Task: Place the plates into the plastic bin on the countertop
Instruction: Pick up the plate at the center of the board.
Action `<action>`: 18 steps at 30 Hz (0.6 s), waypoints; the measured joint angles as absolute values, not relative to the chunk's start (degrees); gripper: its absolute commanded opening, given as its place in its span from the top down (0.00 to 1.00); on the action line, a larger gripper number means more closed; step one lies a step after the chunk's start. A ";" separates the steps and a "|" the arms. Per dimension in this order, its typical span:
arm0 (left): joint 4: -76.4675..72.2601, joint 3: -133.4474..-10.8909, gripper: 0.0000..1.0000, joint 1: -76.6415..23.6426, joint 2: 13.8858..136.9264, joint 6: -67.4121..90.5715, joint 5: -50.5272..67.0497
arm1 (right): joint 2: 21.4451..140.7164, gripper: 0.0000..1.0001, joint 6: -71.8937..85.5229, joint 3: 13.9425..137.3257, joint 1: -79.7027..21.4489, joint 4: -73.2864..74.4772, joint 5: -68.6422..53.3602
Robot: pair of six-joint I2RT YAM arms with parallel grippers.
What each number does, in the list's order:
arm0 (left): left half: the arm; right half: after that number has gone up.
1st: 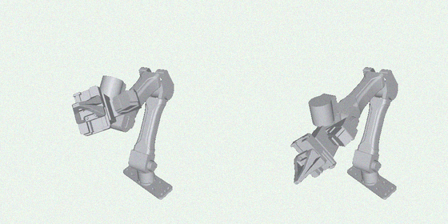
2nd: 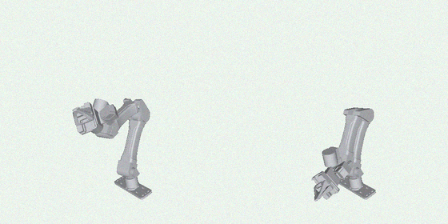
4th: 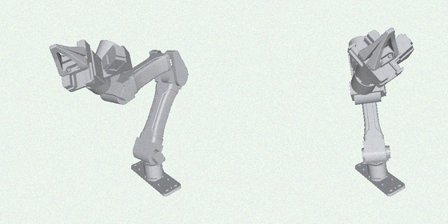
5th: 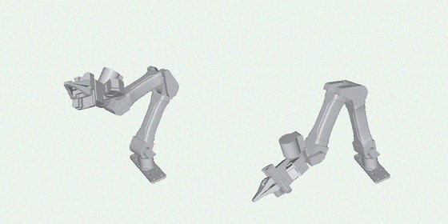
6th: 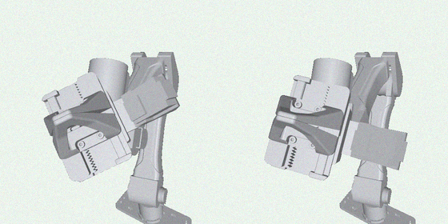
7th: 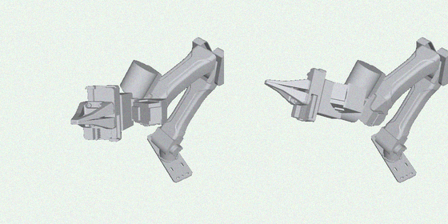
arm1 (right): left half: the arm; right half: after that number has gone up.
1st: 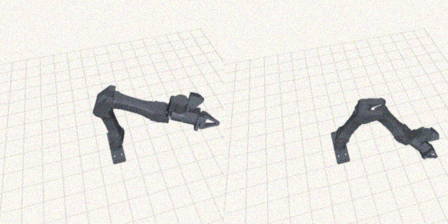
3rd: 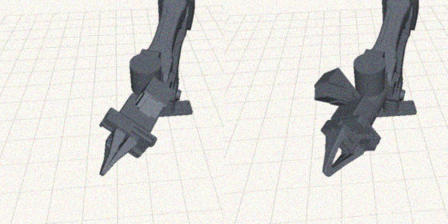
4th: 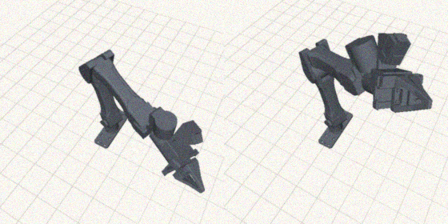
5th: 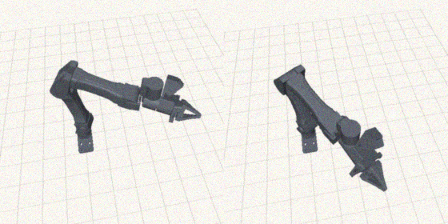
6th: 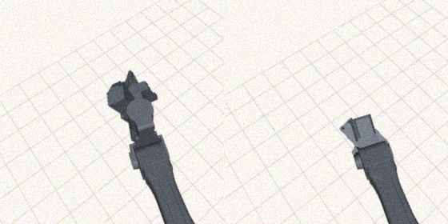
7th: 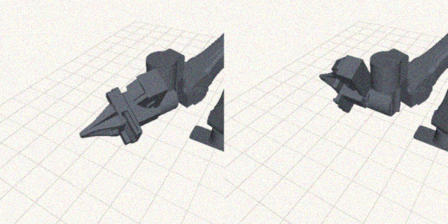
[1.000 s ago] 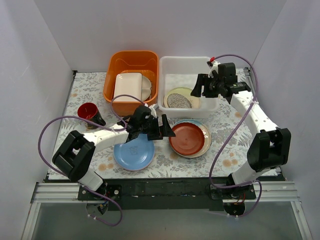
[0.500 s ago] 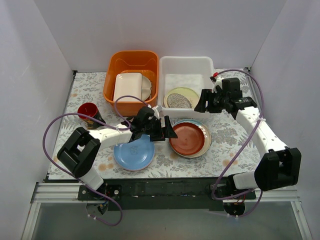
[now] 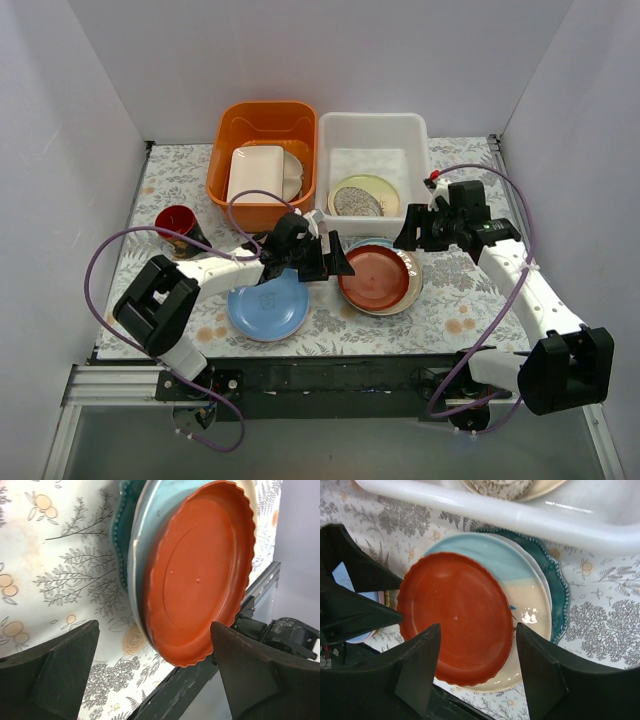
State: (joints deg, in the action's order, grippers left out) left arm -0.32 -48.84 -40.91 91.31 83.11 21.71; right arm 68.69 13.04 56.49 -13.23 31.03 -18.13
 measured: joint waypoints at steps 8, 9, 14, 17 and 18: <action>5.87 -49.21 0.03 -41.01 88.36 80.73 15.66 | 67.16 0.32 12.45 51.16 -13.23 32.77 -18.17; 6.55 -49.25 0.03 -41.01 87.88 80.44 14.92 | 66.96 0.32 12.29 50.76 -13.23 32.93 -18.15; 10.07 -49.25 0.02 -41.01 85.89 79.40 10.72 | 66.41 0.32 11.88 49.65 -13.23 33.15 -18.15; 11.94 -49.25 0.02 -41.01 85.12 79.07 8.49 | 66.41 0.34 11.77 49.36 -13.23 32.88 -18.15; 12.49 -49.25 0.02 -41.01 84.79 79.02 7.75 | 66.39 0.34 11.77 49.17 -13.23 32.91 -18.15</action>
State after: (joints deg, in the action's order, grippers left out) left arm 12.49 -49.25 -41.01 84.79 79.02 7.75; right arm 66.39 11.77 49.17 -13.23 32.91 -18.15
